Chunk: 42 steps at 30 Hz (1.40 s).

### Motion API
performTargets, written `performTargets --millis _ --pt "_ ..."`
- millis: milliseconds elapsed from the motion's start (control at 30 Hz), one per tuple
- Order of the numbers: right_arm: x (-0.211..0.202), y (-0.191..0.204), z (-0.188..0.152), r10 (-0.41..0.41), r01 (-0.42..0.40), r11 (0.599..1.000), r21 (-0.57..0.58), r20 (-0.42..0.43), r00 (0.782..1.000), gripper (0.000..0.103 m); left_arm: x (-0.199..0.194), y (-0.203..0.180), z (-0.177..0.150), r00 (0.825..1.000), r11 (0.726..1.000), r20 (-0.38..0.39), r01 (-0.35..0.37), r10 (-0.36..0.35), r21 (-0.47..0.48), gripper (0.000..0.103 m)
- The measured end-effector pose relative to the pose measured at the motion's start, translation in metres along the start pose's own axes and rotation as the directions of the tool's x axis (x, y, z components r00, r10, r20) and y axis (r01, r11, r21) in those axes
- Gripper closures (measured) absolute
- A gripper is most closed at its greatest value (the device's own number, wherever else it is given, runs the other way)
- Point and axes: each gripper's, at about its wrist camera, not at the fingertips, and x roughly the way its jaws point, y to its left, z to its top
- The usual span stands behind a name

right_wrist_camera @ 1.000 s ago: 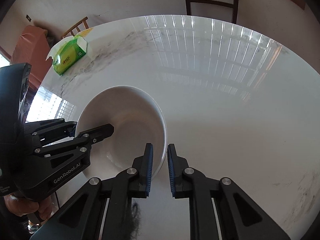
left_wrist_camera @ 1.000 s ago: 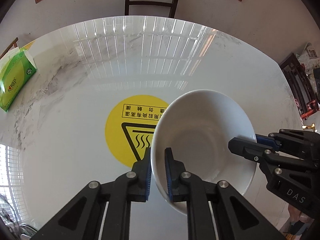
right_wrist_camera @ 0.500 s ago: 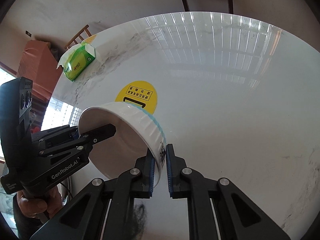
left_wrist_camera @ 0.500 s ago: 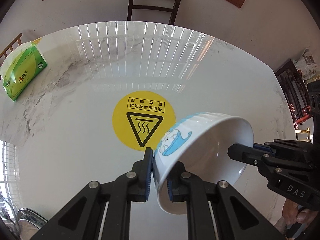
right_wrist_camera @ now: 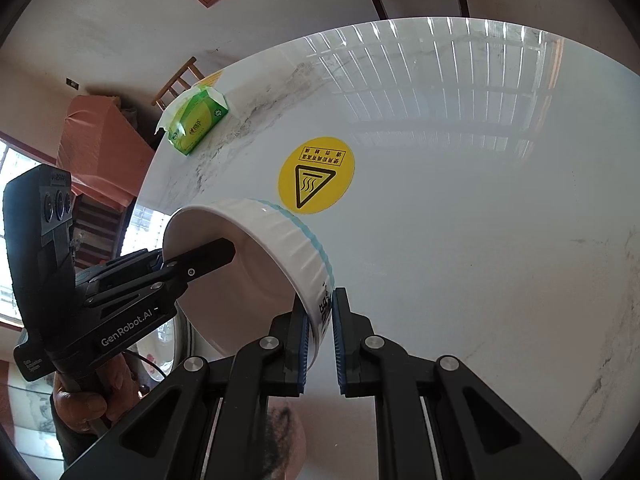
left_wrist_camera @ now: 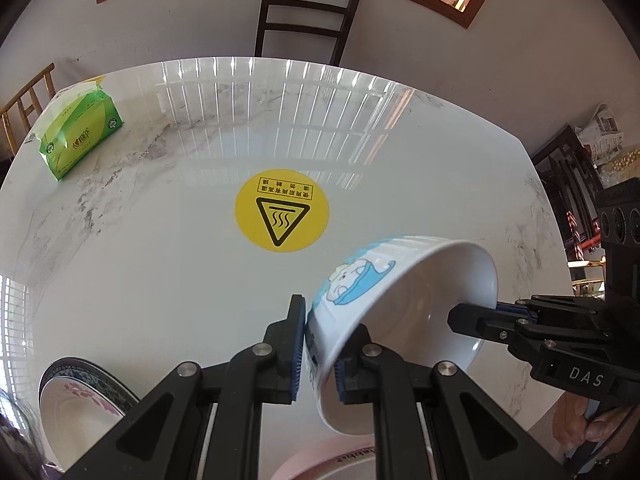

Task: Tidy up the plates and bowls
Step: 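Lift the cat-print bowl with the left gripper and carry it over the bowl stack, then lower the cat-print bowl into the stacked bowls and open the left gripper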

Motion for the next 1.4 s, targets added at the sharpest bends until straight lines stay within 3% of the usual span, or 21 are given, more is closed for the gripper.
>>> performTargets --millis 333,733,1033,1400 --pt "-0.038 0.034 -0.064 0.056 -0.056 0.998 -0.037 -0.007 0.998 0.090 -0.057 -0.010 -0.060 0.999 0.999 0.006 0.040 -0.040 -0.010 0.091" --pt "-0.038 0.054 -0.123 0.073 -0.076 0.996 -0.043 -0.055 0.996 0.090 -0.078 -0.011 -0.123 0.998 0.999 -0.047 0.046 -0.046 -0.003 0.091" --pt "-0.023 0.056 -0.136 0.046 -0.049 0.998 -0.035 -0.094 0.995 0.089 -0.062 -0.008 -0.148 0.995 1.000 -0.102 0.022 -0.023 -0.009 0.091" --pt "-0.019 0.052 -0.133 0.038 -0.040 0.999 -0.012 -0.087 0.996 0.089 -0.044 -0.004 -0.148 0.992 1.000 -0.125 0.012 -0.014 -0.014 0.091"
